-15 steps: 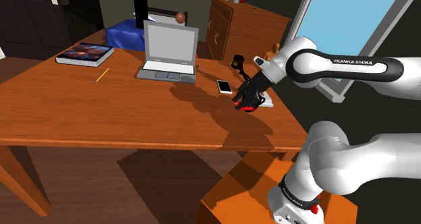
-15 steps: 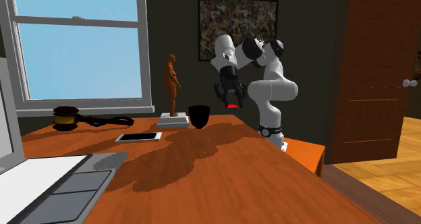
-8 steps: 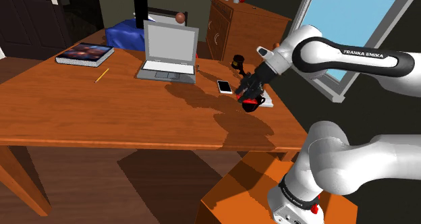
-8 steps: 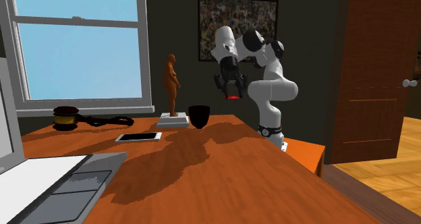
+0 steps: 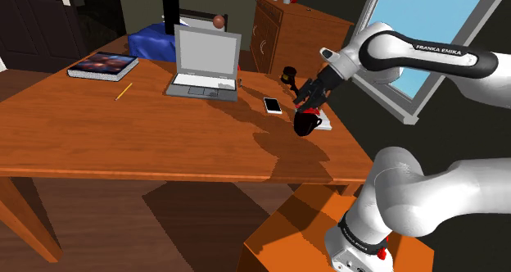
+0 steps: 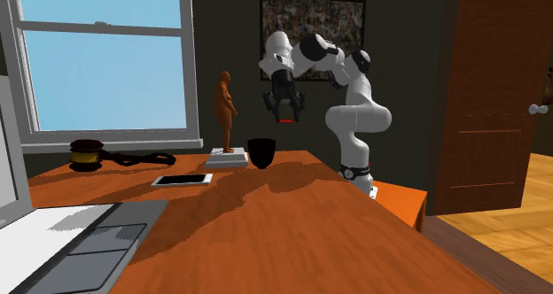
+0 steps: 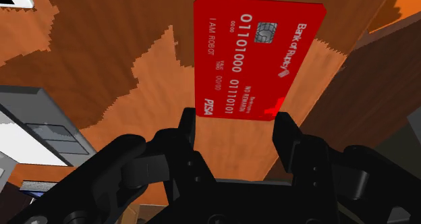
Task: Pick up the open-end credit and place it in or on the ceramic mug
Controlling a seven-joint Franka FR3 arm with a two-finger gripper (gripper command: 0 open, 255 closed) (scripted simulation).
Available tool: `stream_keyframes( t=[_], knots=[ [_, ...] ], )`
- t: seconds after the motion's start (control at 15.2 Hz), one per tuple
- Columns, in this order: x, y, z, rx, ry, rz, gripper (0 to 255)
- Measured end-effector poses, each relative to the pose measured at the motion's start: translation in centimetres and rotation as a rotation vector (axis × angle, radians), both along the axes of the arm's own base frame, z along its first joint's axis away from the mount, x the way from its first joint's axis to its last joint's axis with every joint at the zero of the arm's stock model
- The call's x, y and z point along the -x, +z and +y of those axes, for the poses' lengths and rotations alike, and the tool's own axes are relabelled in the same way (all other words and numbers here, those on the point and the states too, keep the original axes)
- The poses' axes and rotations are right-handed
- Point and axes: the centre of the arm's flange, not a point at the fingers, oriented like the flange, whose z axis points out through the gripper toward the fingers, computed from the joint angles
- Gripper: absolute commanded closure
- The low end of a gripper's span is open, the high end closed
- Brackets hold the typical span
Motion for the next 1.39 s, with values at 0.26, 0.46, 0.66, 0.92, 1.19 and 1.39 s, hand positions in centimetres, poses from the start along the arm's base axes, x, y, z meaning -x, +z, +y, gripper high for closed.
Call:
stream_keyframes(
  t=[0.26,0.46,0.66,0.92,1.19,1.39],
  knots=[
    [-0.5,0.2,-5.0,0.0,0.0,0.0,255],
    [-1.3,0.2,-8.8,0.0,0.0,0.0,255],
    [-1.6,-1.0,-9.7,0.001,0.0,0.0,255],
    [-1.5,-3.1,-9.8,0.001,0.001,0.0,255],
    [-1.4,-5.3,-9.8,0.001,0.001,0.0,255],
    [-1.5,-6.8,-9.8,0.001,0.001,0.0,255]
  ],
)
